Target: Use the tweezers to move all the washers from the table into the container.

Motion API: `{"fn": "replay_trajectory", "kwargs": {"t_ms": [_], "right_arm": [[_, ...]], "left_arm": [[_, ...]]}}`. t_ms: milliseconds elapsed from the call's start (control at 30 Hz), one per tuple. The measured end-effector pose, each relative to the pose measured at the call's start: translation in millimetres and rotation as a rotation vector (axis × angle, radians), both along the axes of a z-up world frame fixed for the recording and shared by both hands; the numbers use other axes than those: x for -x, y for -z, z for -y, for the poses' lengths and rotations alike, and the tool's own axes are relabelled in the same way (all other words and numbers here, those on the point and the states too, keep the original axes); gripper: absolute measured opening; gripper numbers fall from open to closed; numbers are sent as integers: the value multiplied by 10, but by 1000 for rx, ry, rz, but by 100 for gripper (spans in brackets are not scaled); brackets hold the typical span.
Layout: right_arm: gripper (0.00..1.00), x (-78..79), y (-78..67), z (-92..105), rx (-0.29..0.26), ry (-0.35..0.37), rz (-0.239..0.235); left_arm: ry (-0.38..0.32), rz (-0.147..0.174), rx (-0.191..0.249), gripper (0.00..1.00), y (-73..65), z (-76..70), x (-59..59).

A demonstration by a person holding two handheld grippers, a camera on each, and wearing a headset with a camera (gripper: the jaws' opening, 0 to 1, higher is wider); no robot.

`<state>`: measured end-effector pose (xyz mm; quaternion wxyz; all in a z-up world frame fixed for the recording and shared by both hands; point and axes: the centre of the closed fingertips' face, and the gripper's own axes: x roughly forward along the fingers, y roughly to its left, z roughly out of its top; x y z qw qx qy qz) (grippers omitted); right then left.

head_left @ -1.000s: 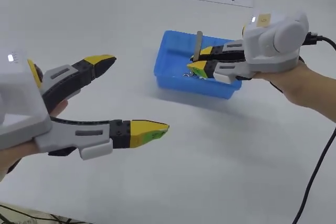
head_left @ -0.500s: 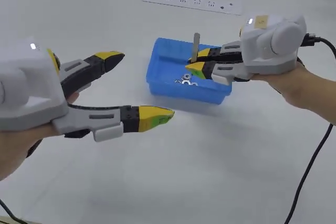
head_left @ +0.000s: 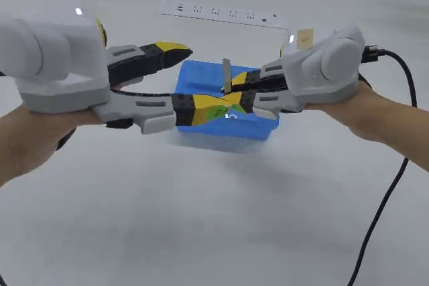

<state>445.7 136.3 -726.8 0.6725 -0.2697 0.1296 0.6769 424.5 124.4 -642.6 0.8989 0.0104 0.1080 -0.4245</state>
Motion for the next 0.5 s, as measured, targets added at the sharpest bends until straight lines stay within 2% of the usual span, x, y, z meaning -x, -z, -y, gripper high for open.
{"fn": "replay_trajectory", "kwargs": {"t_ms": [67, 133, 167, 300, 367, 433, 500], "right_arm": [[8, 23, -12, 14, 6, -11, 8], [8, 44, -19, 24, 15, -22, 19], [8, 52, -20, 28, 19, -27, 23], [8, 111, -47, 36, 26, -52, 36], [8, 135, -57, 34, 25, -60, 35], [8, 172, -51, 37, 31, -72, 26], [8, 203, -35, 51, 44, -84, 33]], "left_arm": [[36, 11, -16, 58, -14, 68, -13], [56, 16, -30, 44, -9, 99, -26], [82, 20, -53, 40, 8, 141, -37], [132, 29, -98, 37, 35, 219, -46], [155, 36, -115, 30, 32, 239, -27], [179, 58, -153, 22, 31, 243, -4], [201, 47, -160, 22, 43, 258, 34]]}}
